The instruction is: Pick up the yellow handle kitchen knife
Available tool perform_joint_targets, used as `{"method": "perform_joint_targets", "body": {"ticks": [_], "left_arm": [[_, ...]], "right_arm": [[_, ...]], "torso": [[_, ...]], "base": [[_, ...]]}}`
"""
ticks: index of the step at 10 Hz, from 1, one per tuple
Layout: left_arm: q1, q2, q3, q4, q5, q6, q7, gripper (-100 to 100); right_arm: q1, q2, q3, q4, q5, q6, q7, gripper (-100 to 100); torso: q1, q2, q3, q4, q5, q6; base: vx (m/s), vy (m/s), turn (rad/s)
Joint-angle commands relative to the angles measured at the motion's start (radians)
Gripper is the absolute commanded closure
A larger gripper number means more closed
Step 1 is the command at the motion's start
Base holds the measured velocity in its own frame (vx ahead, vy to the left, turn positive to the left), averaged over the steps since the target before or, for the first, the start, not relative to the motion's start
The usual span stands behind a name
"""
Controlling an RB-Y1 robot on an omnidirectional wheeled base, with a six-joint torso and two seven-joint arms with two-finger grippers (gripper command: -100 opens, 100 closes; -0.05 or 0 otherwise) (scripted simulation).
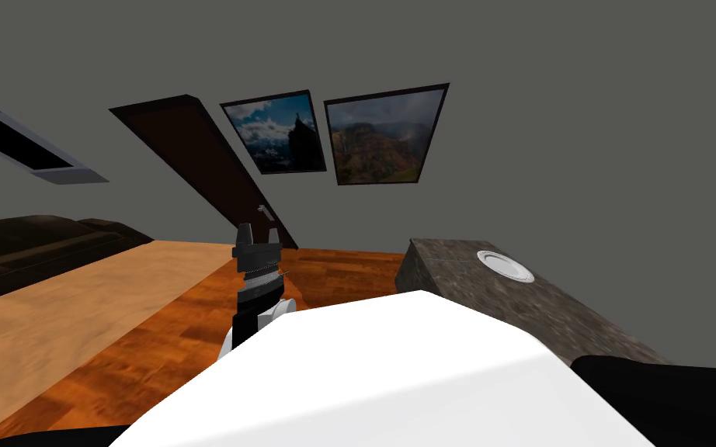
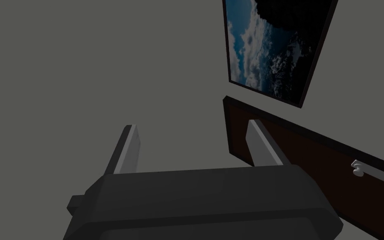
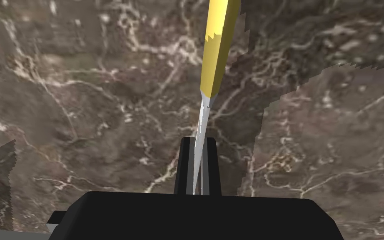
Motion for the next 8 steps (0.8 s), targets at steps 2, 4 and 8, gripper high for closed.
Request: {"method": "perform_joint_targets", "body": {"ticks": [2,4,8], "left_arm": [[0.0,0.0,0.0,0.0,0.0,0.0,0.0,0],[0.0,0.0,0.0,0.0,0.0,0.0,0.0,0],[0.0,0.0,0.0,0.0,0.0,0.0,0.0,0]], "right_arm": [[0.0,0.0,0.0,0.0,0.0,0.0,0.0,100],[0.034,-0.007,-0.026,-0.018,0.0,-0.015,0.01,100],[0.063,-0.011,-0.054,-0.034,-0.006,-0.024,0.01,0]], "torso": [[0.0,-0.001,-0.001,0.0,0.0,0.0],[-0.001,-0.002,-0.001,0.0,0.0,-0.001],[-0.001,-0.002,-0.001,0.001,0.0,-0.001]], "base": [[0.0,0.0,0.0],[0.004,-0.006,-0.013],[0.007,-0.014,-0.023]]}}
